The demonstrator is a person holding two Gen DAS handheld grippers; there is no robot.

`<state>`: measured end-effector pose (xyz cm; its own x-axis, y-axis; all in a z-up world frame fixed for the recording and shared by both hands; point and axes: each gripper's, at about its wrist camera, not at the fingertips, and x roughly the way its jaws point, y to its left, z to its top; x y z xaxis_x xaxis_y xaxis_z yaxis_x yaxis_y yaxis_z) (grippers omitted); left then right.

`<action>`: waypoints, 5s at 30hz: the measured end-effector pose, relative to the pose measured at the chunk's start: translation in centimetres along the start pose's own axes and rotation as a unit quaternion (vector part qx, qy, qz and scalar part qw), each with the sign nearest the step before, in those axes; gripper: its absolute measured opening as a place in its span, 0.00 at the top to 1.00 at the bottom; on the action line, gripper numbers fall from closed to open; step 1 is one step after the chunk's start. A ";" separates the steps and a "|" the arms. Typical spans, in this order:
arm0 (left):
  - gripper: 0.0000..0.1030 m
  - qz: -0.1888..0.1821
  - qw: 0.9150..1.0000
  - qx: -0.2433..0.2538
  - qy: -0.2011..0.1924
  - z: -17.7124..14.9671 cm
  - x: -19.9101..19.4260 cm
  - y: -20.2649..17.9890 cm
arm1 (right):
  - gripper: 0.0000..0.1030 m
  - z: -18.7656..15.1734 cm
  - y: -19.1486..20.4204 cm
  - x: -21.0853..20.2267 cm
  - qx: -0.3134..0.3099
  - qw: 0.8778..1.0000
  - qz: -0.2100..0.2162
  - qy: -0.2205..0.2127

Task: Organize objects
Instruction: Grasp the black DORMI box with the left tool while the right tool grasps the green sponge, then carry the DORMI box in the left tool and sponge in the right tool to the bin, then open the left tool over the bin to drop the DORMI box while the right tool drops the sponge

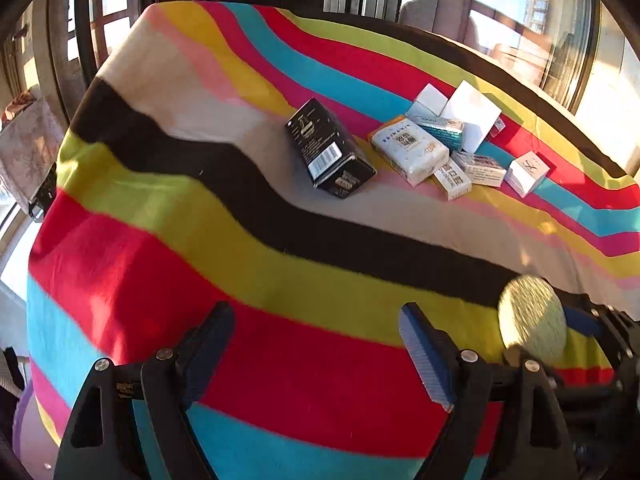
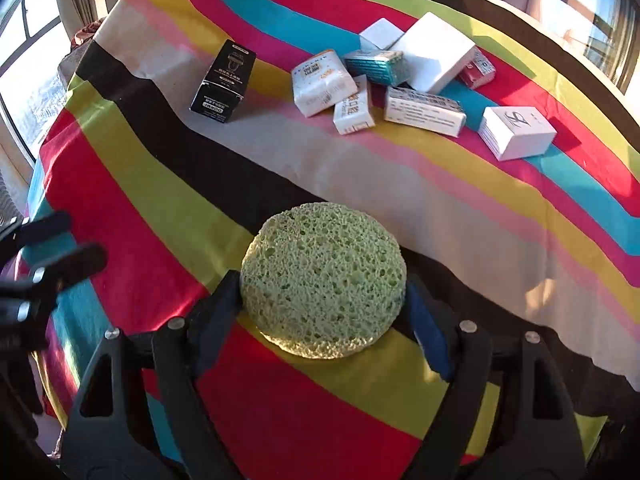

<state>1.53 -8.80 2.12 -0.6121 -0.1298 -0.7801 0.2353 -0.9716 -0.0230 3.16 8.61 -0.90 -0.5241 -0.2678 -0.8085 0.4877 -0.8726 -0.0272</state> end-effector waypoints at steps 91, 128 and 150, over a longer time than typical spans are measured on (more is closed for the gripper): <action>0.61 -0.032 0.997 0.067 -0.032 -12.1 -8.9 0.4 | 0.20 -6.2 2.7 -6.6 0.002 0.999 0.037 -0.034; 0.61 0.051 0.997 -0.064 -0.008 -20.9 -14.8 15.1 | 0.20 -7.9 18.7 -9.7 -0.213 0.965 0.154 -0.011; 0.60 0.138 0.980 -0.145 0.013 -23.5 -16.3 23.9 | 0.20 -12.6 31.7 -12.1 -0.419 0.880 0.224 -0.024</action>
<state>34.87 -25.24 -0.44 -0.4768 -0.3704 -0.7972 0.5964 -0.8026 0.0162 33.75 -10.66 0.58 -0.1682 -0.5425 -0.8231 0.9855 -0.0737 -0.1528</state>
